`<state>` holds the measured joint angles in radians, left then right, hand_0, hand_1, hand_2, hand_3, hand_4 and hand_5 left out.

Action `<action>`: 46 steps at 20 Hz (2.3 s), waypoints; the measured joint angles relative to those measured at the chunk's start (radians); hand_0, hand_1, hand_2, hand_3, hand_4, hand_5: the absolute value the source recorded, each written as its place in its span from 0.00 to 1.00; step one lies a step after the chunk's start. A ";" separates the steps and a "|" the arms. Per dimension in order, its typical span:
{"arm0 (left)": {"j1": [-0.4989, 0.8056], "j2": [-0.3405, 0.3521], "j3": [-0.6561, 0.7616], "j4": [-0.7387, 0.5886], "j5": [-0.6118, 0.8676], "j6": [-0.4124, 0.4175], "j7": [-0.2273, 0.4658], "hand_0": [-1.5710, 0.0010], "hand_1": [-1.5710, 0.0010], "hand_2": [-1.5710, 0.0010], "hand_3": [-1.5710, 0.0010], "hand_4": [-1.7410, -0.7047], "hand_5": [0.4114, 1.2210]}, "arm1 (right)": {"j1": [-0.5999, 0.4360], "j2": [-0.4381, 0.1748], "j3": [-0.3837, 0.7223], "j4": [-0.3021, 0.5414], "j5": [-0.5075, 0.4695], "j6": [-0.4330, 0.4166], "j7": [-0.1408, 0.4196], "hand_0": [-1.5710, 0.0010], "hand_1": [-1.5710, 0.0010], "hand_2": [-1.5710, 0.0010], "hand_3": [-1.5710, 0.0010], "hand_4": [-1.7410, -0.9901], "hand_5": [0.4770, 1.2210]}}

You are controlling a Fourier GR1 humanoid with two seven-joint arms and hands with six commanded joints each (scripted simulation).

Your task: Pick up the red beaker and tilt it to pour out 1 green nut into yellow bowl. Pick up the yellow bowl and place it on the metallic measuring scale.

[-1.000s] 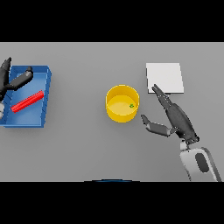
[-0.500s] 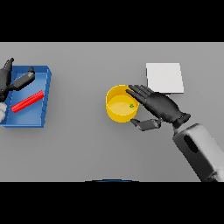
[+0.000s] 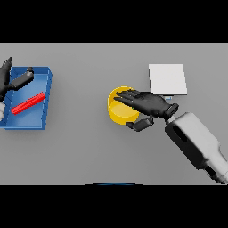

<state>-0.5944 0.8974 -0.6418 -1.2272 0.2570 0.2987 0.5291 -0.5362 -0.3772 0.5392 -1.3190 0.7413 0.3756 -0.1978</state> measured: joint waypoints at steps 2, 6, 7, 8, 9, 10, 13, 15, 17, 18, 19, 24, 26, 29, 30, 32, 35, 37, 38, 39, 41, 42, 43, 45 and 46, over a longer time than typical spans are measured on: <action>-0.006 -0.002 0.003 0.007 -0.003 0.000 -0.014 1.00 1.00 1.00 1.00 0.91 0.40 | -0.014 -0.004 0.010 0.032 0.005 0.015 -0.012 1.00 1.00 1.00 1.00 0.65 0.27; -0.002 -0.009 -0.002 0.005 -0.004 0.004 -0.013 1.00 1.00 1.00 1.00 0.91 0.40 | -0.051 0.023 0.042 0.092 0.020 0.046 0.000 1.00 1.00 1.00 1.00 0.60 0.26; -0.002 -0.001 0.005 0.003 0.002 0.001 -0.011 1.00 1.00 1.00 1.00 0.91 0.40 | -0.052 0.016 0.047 0.102 0.027 0.049 -0.004 1.00 1.00 1.00 1.00 0.59 0.26; 0.007 0.008 0.001 -0.012 -0.001 0.002 -0.015 1.00 1.00 1.00 1.00 0.91 0.40 | -0.050 0.013 0.053 0.095 0.028 0.065 0.001 1.00 1.00 1.00 1.00 0.59 0.26; 0.011 0.003 -0.002 -0.008 -0.003 0.004 -0.017 1.00 1.00 1.00 1.00 0.91 0.40 | -0.063 0.024 0.061 0.107 0.033 0.069 0.008 1.00 1.00 1.00 1.00 0.58 0.26; 0.011 0.013 0.003 -0.017 -0.001 0.008 -0.012 1.00 1.00 1.00 1.00 0.91 0.40 | -0.069 0.031 0.067 0.119 0.039 0.070 0.015 1.00 1.00 1.00 1.00 0.58 0.27; -0.001 0.007 0.001 0.002 -0.006 -0.001 -0.017 1.00 1.00 1.00 1.00 0.91 0.39 | -0.093 0.039 0.093 0.142 0.055 0.098 0.021 1.00 1.00 1.00 1.00 0.58 0.32; -0.002 0.006 0.001 0.002 -0.008 0.003 -0.015 1.00 1.00 1.00 1.00 0.92 0.39 | -0.094 0.040 0.100 0.150 0.065 0.095 0.028 1.00 0.99 0.98 0.97 0.56 0.37; -0.004 0.000 -0.002 0.005 -0.008 -0.001 -0.015 1.00 1.00 1.00 1.00 0.92 0.39 | -0.108 0.049 0.105 0.164 0.072 0.102 0.047 0.94 0.93 0.91 0.90 0.50 0.46; -0.003 0.008 0.003 0.012 -0.009 -0.002 -0.023 1.00 1.00 1.00 1.00 0.91 0.38 | -0.112 0.043 0.111 0.163 0.078 0.104 0.043 0.84 0.85 0.85 0.84 0.47 0.57; -0.004 0.011 0.004 0.002 -0.005 -0.002 -0.018 1.00 1.00 1.00 1.00 0.91 0.38 | -0.112 0.040 0.116 0.162 0.081 0.106 0.027 0.68 0.72 0.75 0.77 0.42 0.66; -0.003 0.015 0.005 -0.019 -0.002 0.006 -0.004 1.00 1.00 1.00 1.00 0.91 0.39 | -0.116 0.032 0.124 0.154 0.058 0.165 0.020 0.22 0.24 0.25 0.41 0.15 0.89; 0.003 0.014 0.001 -0.020 0.000 0.002 -0.003 1.00 1.00 1.00 1.00 0.91 0.39 | -0.118 0.029 0.124 0.148 0.046 0.186 0.029 0.14 0.15 0.18 0.30 0.10 0.93; 0.006 0.018 0.007 -0.024 0.002 0.010 -0.006 1.00 1.00 1.00 1.00 0.90 0.39 | -0.106 0.012 0.125 0.120 0.033 0.190 0.030 0.07 0.08 0.12 0.25 0.05 0.96; 0.006 0.018 0.007 -0.033 0.004 0.013 -0.004 1.00 1.00 1.00 1.00 0.90 0.39 | -0.113 0.015 0.124 0.129 0.032 0.190 0.026 0.06 0.06 0.09 0.25 0.04 0.97; 0.004 0.019 0.007 -0.025 0.003 0.010 -0.003 1.00 1.00 1.00 1.00 0.91 0.39 | -0.114 0.005 0.118 0.106 0.027 0.200 0.047 0.04 0.04 0.08 0.24 0.03 0.98; 0.008 0.030 0.007 -0.041 0.005 0.008 0.002 1.00 1.00 1.00 1.00 0.91 0.39 | -0.119 -0.018 0.097 0.063 -0.004 0.222 0.053 0.02 0.02 0.06 0.19 0.01 0.99; 0.012 0.034 0.011 -0.030 0.007 0.002 -0.004 1.00 1.00 1.00 1.00 0.91 0.38 | -0.129 -0.048 0.078 0.019 -0.022 0.246 0.054 0.01 0.01 0.04 0.12 0.01 0.99; 0.015 0.036 0.009 -0.047 0.006 0.006 -0.010 1.00 1.00 1.00 1.00 0.91 0.38 | -0.133 -0.069 0.071 -0.019 -0.027 0.263 0.067 0.01 0.01 0.03 0.14 0.02 1.00; 0.012 0.030 0.005 -0.044 -0.001 0.016 -0.003 1.00 1.00 1.00 1.00 0.91 0.38 | -0.142 -0.071 0.059 -0.038 -0.035 0.281 0.100 0.01 0.01 0.03 0.14 0.02 1.00; 0.009 0.032 0.009 -0.049 0.007 0.009 -0.002 1.00 1.00 1.00 1.00 0.91 0.38 | -0.168 -0.099 0.025 -0.062 -0.047 0.300 0.129 0.00 0.01 0.02 0.17 0.02 1.00; 0.010 0.031 0.007 -0.047 0.004 0.011 -0.003 1.00 1.00 1.00 1.00 0.91 0.38 | -0.172 -0.100 0.019 -0.076 -0.049 0.305 0.157 0.00 0.00 0.01 0.18 0.02 1.00; 0.010 0.031 0.012 -0.037 0.011 0.004 -0.006 1.00 1.00 1.00 1.00 0.90 0.38 | -0.171 -0.094 0.011 -0.088 -0.059 0.314 0.175 0.00 0.00 0.01 0.20 0.03 1.00; 0.001 0.028 0.011 -0.040 0.009 0.003 -0.006 1.00 1.00 1.00 1.00 0.90 0.38 | -0.167 -0.087 0.003 -0.109 -0.073 0.330 0.203 0.00 0.00 0.01 0.21 0.03 1.00; -0.005 0.024 0.005 -0.036 0.003 0.002 0.000 1.00 1.00 1.00 1.00 0.91 0.38 | -0.166 -0.082 -0.001 -0.119 -0.078 0.336 0.219 0.00 0.00 0.01 0.21 0.03 1.00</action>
<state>-0.5990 0.9215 -0.6368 -1.2631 0.2601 0.3002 0.5295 -0.7025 -0.4596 0.5386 -1.4383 0.6633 0.7120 0.0211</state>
